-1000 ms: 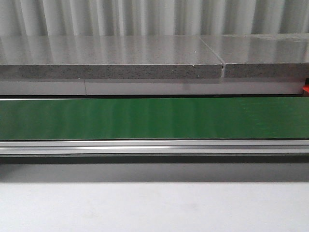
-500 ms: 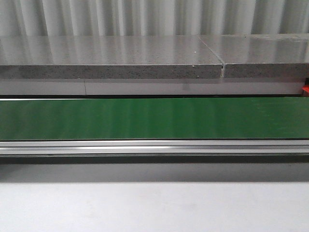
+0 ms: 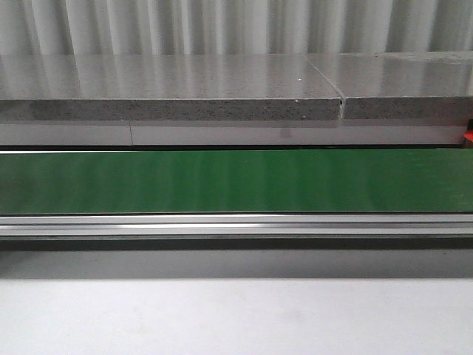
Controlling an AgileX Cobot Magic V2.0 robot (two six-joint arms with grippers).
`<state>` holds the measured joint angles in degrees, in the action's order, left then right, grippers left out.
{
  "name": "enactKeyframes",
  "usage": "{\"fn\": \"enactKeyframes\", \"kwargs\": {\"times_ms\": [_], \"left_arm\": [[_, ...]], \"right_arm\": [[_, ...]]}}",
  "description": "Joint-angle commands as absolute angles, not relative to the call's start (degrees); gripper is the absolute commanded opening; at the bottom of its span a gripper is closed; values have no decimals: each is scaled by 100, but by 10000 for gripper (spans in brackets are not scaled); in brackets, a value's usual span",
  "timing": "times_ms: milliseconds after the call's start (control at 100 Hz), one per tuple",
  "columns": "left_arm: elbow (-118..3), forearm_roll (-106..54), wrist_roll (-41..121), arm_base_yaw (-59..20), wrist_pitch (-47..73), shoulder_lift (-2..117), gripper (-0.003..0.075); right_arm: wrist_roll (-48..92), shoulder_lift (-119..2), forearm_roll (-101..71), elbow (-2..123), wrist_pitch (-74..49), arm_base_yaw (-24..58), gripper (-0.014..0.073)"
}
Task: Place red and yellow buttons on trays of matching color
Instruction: 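Lower the left gripper and grasp a red push-button, then set the red button on the belt and open the left gripper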
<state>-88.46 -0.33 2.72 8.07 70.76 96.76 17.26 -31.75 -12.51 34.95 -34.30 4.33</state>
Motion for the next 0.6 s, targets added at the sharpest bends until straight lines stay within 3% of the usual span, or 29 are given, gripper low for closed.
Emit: {"fn": "enactKeyframes", "kwargs": {"times_ms": [0,590], "left_arm": [[-8984,0,223,623,7273,9369,271],[-8595,196,223,527,7150,9566,272]], "right_arm": [[1751,-3179,-1333,3625,-3068,438,-69],[1751,-3179,-1333,3625,-3068,438,-69]]}}
